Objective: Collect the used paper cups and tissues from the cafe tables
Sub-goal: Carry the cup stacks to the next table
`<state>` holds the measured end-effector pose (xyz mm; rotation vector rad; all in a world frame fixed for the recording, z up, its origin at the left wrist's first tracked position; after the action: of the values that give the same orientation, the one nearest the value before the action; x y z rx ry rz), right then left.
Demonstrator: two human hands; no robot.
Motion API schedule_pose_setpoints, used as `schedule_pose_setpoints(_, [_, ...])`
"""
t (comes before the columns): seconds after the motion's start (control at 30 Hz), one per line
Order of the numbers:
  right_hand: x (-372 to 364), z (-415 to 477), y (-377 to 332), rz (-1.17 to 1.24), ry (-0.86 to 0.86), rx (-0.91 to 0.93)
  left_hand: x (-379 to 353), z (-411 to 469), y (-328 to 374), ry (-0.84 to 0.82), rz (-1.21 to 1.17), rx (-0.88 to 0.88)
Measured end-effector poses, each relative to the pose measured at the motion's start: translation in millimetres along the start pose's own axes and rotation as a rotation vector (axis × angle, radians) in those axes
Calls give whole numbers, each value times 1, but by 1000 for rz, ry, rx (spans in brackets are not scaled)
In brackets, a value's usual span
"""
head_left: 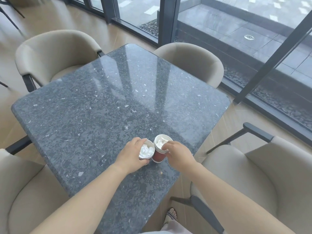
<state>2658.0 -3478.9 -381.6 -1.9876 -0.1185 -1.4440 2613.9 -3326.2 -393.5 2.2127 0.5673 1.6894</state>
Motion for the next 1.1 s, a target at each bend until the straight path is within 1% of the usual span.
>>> schedule_pose_setpoints(0.2, [15, -24, 6, 38, 112, -104, 8, 5, 11, 0, 5, -51])
schedule_pose_setpoints(0.37, [24, -63, 11, 106, 235, -199, 0, 1, 22, -57, 36, -94])
schedule_pose_setpoints(0.5, [26, -110, 20, 150, 357, -319, -22, -6, 52, -108, 44, -225])
schedule_pose_setpoints(0.67, [22, -187, 31, 148, 507, -512, -67, -30, 108, -228, 82, -416])
schedule_pose_setpoints(0.9, [16, -299, 32, 186, 678, -664, -109, -88, 181, -328, 64, -619])
schedule_pose_setpoints(1.1, [-5, -395, 28, 160, 757, -801, -146, -156, 236, -413, 52, -748])
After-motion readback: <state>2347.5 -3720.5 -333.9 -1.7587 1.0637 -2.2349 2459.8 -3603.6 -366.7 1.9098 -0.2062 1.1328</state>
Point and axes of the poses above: each hand's wrist, its own z-axis towards the middle knuckle, its own x-axis out of the back of the hand, y = z × x, the point moved 8 cm from there along z, towards the middle knuckle, and after that the axes turned 1 degree about z, right-handed, at the moved point
